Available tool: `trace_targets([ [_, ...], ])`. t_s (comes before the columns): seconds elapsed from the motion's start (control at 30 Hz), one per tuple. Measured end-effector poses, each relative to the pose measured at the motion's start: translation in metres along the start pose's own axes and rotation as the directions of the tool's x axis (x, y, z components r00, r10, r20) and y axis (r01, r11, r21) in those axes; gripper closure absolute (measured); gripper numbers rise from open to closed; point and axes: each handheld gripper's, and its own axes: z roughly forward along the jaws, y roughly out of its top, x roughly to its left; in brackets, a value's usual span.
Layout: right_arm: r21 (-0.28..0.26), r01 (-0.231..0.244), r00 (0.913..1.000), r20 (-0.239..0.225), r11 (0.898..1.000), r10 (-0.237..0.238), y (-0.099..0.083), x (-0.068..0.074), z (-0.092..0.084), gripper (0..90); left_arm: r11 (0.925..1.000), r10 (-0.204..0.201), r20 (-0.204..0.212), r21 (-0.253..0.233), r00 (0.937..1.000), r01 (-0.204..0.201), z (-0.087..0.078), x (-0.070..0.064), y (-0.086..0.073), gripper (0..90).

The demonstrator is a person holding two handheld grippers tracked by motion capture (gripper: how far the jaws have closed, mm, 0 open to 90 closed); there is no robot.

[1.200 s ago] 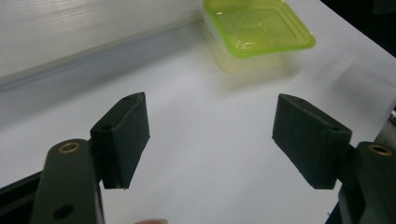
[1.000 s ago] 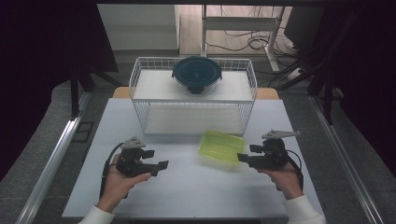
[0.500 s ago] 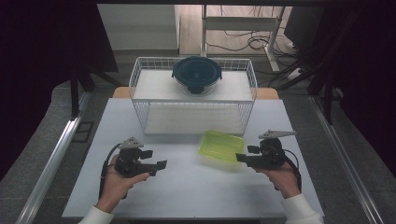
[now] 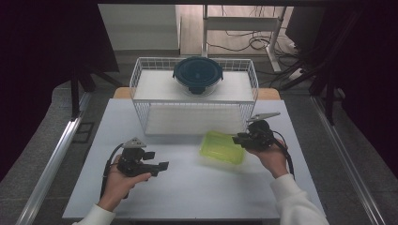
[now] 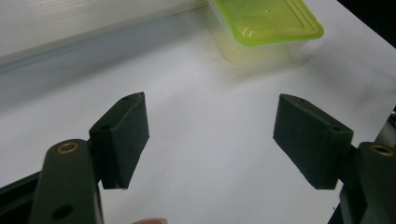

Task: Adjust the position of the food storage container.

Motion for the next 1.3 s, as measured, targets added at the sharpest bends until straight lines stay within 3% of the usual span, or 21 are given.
trace_targets([
  [0.17,0.05,0.097,0.9927,0.068,0.994,-0.1,0.015,-0.006,0.024,85.8,1.0,-0.005,0.004,0.002,1.0,0.005,0.001,0.0,0.0,26.3],
  [0.27,0.087,0.161,0.981,0.095,0.983,-0.169,0.022,-0.006,0.038,88.6,1.0,-0.001,0.002,0.006,1.0,0.001,0.0,0.001,0.0,26.3],
  [0.4,0.157,0.255,0.9553,0.112,0.954,-0.274,0.028,-0.002,0.061,88.7,0.9999,-0.013,0.007,0.008,0.9999,0.013,0.001,0.003,-0.002,26.4],
  [0.67,0.184,0.311,0.9377,0.1,0.932,-0.333,0.034,0.005,0.089,88.7,0.9997,-0.015,0.008,0.017,0.9998,0.015,0.003,0.003,-0.004,26.6],
  [0.7,0.193,0.326,0.9307,0.107,0.926,-0.35,0.035,0.007,0.092,88.8,0.9997,-0.015,0.009,0.018,0.9998,0.015,0.003,0.003,-0.004,26.6],
  [0.77,0.196,0.331,0.9291,0.103,0.923,-0.355,0.037,0.008,0.094,88.8,0.9997,-0.015,0.009,0.02,0.9998,0.015,0.003,0.003,-0.004,26.7],
  [0.83,0.197,0.349,0.919,0.12,0.916,-0.376,0.04,0.01,0.095,88.8,0.9997,-0.014,0.009,0.021,0.9999,0.014,0.004,0.003,-0.004,26.7],
  [0.9,0.168,0.345,0.9223,0.122,0.923,-0.367,0.044,0.011,0.092,88.8,0.9996,-0.015,0.009,0.023,0.9999,0.014,0.004,0.004,-0.004,26.8],
  [0.93,0.166,0.35,0.9203,0.123,0.922,-0.371,0.046,0.012,0.091,88.8,0.9996,-0.014,0.009,0.024,0.9999,0.014,0.004,0.004,-0.004,26.8],
  [1.03,0.183,0.376,0.9064,0.132,0.909,-0.401,0.048,0.015,0.094,88.8,0.9995,-0.015,0.009,0.027,0.9998,0.015,0.005,0.004,-0.004,26.8],
  [1.2,0.228,0.361,0.9048,0.15,0.905,-0.398,0.044,0.009,0.105,88.8,0.9995,-0.013,0.011,0.027,0.9999,0.013,0.006,0.003,-0.004,26.8],
  [1.3,0.245,0.372,0.8991,0.145,0.895,-0.413,0.042,0.01,0.109,88.9,0.9995,-0.013,0.01,0.029,0.9999,0.013,0.006,0.003,-0.004,26.8],
])
